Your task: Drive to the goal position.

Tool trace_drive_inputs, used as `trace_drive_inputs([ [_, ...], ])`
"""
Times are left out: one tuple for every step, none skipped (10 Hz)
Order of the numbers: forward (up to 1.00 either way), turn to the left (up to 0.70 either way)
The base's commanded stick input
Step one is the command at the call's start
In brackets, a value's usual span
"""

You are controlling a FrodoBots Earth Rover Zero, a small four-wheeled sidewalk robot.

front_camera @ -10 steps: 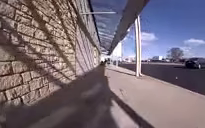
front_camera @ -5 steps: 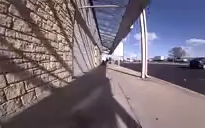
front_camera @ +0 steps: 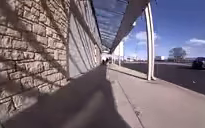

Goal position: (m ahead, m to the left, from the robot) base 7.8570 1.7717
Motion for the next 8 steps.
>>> trace_drive_inputs([
  [1.0,0.0],
  [1.0,0.0],
  [1.0,0.0],
  [1.0,0.0],
  [1.0,0.0],
  [1.0,-0.16],
  [1.0,-0.27],
  [1.0,-0.06],
])
